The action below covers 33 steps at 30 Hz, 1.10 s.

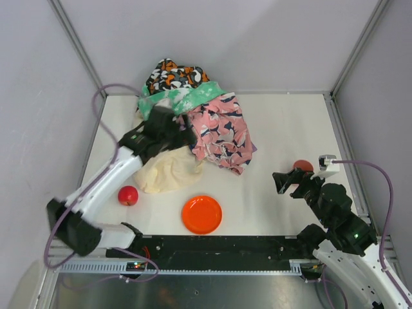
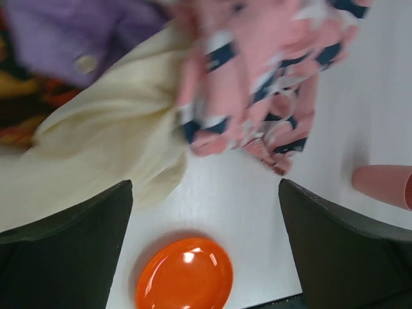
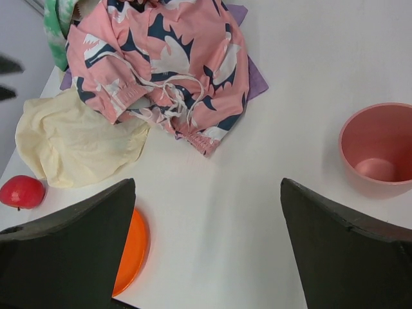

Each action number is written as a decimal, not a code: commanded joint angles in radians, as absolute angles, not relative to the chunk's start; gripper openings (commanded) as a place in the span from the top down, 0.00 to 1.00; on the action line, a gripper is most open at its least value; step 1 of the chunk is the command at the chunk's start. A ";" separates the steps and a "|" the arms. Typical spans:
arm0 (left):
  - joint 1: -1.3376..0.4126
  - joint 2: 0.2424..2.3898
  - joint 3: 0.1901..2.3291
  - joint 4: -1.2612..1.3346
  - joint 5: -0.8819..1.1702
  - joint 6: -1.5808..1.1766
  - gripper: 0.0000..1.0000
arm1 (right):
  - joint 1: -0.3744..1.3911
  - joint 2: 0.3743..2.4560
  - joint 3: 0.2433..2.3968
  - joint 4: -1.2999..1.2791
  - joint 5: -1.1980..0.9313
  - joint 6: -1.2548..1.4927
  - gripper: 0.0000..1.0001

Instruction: Pick out a specific cloth from the pile

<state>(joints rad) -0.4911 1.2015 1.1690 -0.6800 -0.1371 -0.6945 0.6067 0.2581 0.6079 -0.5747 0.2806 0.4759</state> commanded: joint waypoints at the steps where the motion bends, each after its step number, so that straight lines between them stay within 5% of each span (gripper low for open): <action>1: -0.630 1.454 1.448 -0.581 -0.247 -0.531 0.00 | 0.606 0.264 0.610 -0.553 0.283 0.487 0.01; 7: -0.731 1.873 1.875 -0.581 -0.512 -0.247 0.00 | 0.604 0.272 0.610 -0.560 0.294 0.477 0.01; 16: -0.765 2.332 2.371 -0.583 -0.620 -0.010 0.00 | 0.603 0.308 0.611 -0.580 0.309 0.478 0.01; 26: -0.761 2.480 2.413 -0.584 -0.895 0.065 0.02 | 0.603 0.303 0.611 -0.581 0.317 0.475 0.01; 28: -0.754 2.463 2.402 -0.584 -0.922 0.068 0.12 | 0.602 0.305 0.611 -0.582 0.317 0.477 0.01; 33: -0.724 2.331 2.320 -0.584 -0.970 0.039 0.58 | 0.602 0.304 0.611 -0.584 0.320 0.480 0.01</action>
